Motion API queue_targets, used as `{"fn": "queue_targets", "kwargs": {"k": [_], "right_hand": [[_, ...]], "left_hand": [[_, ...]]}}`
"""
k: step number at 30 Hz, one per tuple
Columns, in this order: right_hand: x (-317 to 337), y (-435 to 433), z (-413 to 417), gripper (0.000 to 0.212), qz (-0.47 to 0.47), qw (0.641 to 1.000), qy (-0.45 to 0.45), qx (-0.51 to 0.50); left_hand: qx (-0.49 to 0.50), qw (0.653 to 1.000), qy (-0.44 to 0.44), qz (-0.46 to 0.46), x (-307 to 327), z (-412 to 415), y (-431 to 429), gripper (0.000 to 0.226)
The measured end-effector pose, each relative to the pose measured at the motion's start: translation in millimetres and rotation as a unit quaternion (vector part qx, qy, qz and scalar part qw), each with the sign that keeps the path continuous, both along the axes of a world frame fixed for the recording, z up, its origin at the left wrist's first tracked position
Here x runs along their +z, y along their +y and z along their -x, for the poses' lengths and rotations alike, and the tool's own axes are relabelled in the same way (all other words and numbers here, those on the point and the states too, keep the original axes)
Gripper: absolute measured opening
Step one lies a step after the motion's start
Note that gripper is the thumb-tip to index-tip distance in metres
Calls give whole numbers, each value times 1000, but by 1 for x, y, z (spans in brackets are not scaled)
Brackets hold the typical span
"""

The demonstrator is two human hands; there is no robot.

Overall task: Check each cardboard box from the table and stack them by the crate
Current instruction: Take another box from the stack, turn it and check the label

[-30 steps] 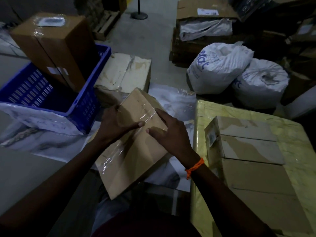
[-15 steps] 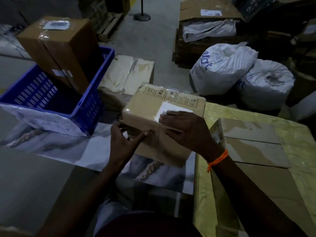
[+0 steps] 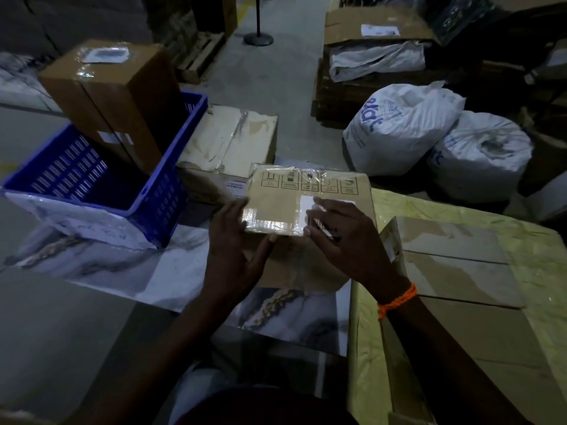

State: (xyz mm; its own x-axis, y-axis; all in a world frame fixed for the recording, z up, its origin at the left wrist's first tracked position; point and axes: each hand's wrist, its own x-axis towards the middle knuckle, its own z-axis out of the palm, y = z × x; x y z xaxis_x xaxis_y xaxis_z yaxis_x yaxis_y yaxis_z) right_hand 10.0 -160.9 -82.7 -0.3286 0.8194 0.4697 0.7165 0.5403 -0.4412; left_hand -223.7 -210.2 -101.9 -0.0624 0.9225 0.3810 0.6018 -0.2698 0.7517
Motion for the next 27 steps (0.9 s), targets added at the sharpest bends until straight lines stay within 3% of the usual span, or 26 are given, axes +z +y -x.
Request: {"fn": "queue_targets", "kwargs": {"k": [4, 7, 16, 21, 27], "right_hand": [[5, 15, 7, 66, 77, 989, -78, -96], [1, 17, 9, 74, 90, 980, -120, -129], [0, 8, 9, 62, 67, 985, -111, -117], [-12, -7, -14, 21, -80, 997, -3, 16], [-22, -23, -20, 20, -141, 990, 19, -11]], "left_hand": [[-85, 966, 241, -39, 16, -8, 44, 62], [-91, 944, 317, 9, 18, -13, 54, 64], [-97, 936, 336, 43, 26, -15, 50, 66], [-163, 941, 285, -88, 24, -3, 38, 37], [-168, 952, 226, -121, 13, -1, 33, 28]]}}
